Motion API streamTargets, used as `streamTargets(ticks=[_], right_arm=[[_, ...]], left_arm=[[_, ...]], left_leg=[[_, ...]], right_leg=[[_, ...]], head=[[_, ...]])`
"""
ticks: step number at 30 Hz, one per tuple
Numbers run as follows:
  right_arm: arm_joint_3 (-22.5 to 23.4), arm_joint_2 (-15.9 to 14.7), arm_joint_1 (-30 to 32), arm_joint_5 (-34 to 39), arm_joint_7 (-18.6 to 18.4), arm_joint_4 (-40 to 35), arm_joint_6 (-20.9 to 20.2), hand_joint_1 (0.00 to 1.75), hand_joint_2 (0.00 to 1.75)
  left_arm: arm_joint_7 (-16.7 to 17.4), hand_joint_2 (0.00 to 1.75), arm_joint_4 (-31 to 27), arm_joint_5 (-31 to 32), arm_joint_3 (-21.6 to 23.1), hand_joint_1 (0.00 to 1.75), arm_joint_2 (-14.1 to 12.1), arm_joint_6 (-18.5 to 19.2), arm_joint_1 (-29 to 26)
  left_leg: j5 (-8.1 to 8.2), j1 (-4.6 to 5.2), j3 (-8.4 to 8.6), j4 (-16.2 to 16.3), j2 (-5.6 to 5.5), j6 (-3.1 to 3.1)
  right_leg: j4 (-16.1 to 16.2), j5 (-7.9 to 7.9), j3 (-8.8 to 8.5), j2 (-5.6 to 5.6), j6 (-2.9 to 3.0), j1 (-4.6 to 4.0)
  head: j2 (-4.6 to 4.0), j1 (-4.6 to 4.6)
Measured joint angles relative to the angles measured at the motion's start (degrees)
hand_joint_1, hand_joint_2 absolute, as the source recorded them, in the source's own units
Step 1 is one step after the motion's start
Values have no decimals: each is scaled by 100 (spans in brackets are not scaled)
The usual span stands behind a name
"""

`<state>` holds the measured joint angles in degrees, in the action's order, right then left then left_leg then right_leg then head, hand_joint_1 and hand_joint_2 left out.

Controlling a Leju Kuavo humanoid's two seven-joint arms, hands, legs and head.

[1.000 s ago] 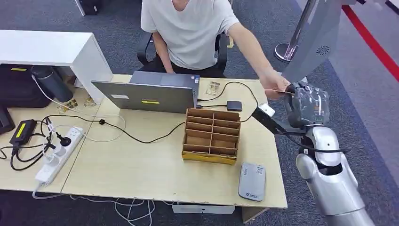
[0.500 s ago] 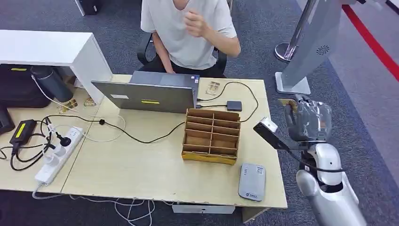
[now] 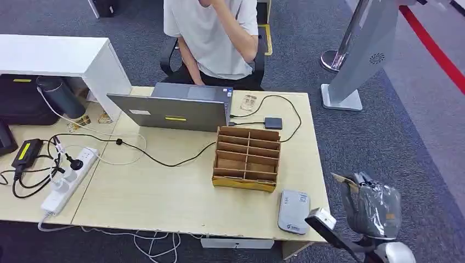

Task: Pass the card to the sensor for recognition and then transmit it.

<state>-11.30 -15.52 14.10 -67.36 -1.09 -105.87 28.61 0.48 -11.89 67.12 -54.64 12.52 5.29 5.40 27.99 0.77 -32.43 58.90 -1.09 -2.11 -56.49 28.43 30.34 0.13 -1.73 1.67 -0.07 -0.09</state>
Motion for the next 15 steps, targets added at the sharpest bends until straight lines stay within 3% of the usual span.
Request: streamTargets(ticks=[7,15], right_arm=[[-265,0,301,171,-230,267,181,175,175],[-1055,9,184,607,-491,1195,520,175,175]], left_arm=[[24,175,0,-44,-24,0,-2,-18,0],[140,175,0,-46,-35,0,-28,-44,0]], left_leg=[[-1,-1,2,0,4,0],[-1,-2,2,0,4,0]], right_leg=[[0,0,-1,5,0,0],[-1,0,-2,6,0,-1]], head=[[0,0],[0,0]])
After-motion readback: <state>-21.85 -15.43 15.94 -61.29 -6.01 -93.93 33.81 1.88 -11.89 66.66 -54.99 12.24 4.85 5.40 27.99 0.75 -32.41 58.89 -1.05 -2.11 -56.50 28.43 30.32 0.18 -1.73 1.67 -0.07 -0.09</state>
